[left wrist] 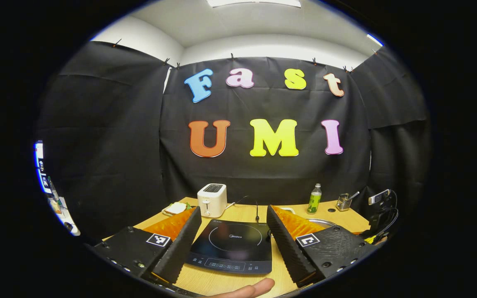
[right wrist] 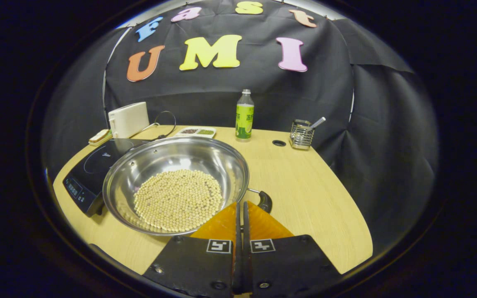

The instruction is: First push the handle of the pot to place it horizontally, then grasp the pot with both hands and set it on the induction cooktop.

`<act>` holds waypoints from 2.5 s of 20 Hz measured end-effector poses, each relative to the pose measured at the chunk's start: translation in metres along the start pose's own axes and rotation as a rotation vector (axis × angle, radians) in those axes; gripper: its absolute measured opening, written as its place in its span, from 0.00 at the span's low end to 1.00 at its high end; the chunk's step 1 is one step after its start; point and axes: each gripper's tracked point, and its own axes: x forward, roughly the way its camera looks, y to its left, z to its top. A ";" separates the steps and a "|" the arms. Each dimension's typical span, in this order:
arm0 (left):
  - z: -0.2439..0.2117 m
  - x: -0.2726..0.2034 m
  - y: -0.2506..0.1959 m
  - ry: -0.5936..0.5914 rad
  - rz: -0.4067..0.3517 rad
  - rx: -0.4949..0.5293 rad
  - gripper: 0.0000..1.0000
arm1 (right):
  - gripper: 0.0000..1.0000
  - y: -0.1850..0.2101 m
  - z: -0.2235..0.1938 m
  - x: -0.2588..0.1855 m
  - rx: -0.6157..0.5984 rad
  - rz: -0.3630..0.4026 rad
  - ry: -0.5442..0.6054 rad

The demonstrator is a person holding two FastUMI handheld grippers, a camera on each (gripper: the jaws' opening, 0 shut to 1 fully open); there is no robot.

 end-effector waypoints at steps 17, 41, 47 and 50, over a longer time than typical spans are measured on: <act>0.004 -0.009 -0.017 -0.018 -0.062 -0.002 0.94 | 0.04 0.003 -0.024 -0.024 0.029 0.001 0.020; -0.048 0.095 -0.056 0.152 -0.111 -0.014 0.95 | 0.04 -0.021 0.003 0.033 0.001 -0.030 0.032; -0.067 0.113 -0.068 0.196 -0.121 0.008 0.95 | 0.04 -0.023 0.009 0.030 0.010 -0.011 0.035; -0.076 0.118 -0.078 0.218 -0.149 0.003 0.95 | 0.04 -0.020 0.014 0.022 0.008 0.006 0.024</act>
